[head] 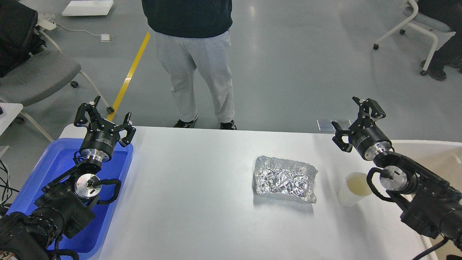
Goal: Tidy desktop
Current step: 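Swing the right gripper outward and lower it beside the paper cup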
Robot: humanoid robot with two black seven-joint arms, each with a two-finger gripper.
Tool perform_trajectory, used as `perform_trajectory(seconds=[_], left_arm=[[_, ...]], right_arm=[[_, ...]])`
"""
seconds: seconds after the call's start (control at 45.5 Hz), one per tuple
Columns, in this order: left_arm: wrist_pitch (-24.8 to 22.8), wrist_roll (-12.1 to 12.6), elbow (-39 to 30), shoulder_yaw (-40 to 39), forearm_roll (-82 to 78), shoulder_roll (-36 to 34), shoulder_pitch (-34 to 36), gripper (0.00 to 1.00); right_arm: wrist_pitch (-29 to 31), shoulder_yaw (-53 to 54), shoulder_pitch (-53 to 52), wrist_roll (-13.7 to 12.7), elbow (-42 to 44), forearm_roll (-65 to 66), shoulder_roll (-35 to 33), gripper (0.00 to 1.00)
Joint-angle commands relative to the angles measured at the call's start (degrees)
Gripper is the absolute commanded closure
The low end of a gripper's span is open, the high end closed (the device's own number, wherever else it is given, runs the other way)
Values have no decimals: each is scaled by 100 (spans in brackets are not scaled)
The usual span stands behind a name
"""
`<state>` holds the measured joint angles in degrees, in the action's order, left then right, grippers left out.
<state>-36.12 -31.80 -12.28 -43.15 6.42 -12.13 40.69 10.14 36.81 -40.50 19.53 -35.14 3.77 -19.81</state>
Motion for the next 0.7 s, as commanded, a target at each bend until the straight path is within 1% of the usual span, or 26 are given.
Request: perform_trajectory(seconds=[0.0,0.088,0.176,0.285,0.373,0.461,0.549,0.571,0.681], left_arm=[[0,-2,-2,0,0,0,0,0],[-9,7,-2,9,0,0,0,0],[-9,7,-2,9,0,0,0,0],[-9,7,-2,17,0,0,0,0],[-9,7,-2,18,0,0,0,0],[-9,7,-2,18,0,0,0,0],[-9,7,-2,18,0,0,0,0],[-9,7,-2,18,0,0,0,0],[-9,7,-2,18,0,0,0,0]], right_arm=[[32,-393,-99,-37,-1107,439,-900,0],[58,-630,-204,-37,-1881,1079,-1498,0],[5,-938,-380,-28,-2549,2037,-2007,0],[-21,-1000,-477,-20,-3218,3293,-2597,0],[-39,-1017,-477,-28,-3386,4147,-2791,0],[23,-1166,-494,-37,-3605,4631,-2984,0],[23,-1570,-705,-72,-3719,5079,-3230,0],[14,-1832,-853,-90,-3737,5315,-3283,0],[-65,-2484,-1100,-116,-3694,6046,-3353,0]])
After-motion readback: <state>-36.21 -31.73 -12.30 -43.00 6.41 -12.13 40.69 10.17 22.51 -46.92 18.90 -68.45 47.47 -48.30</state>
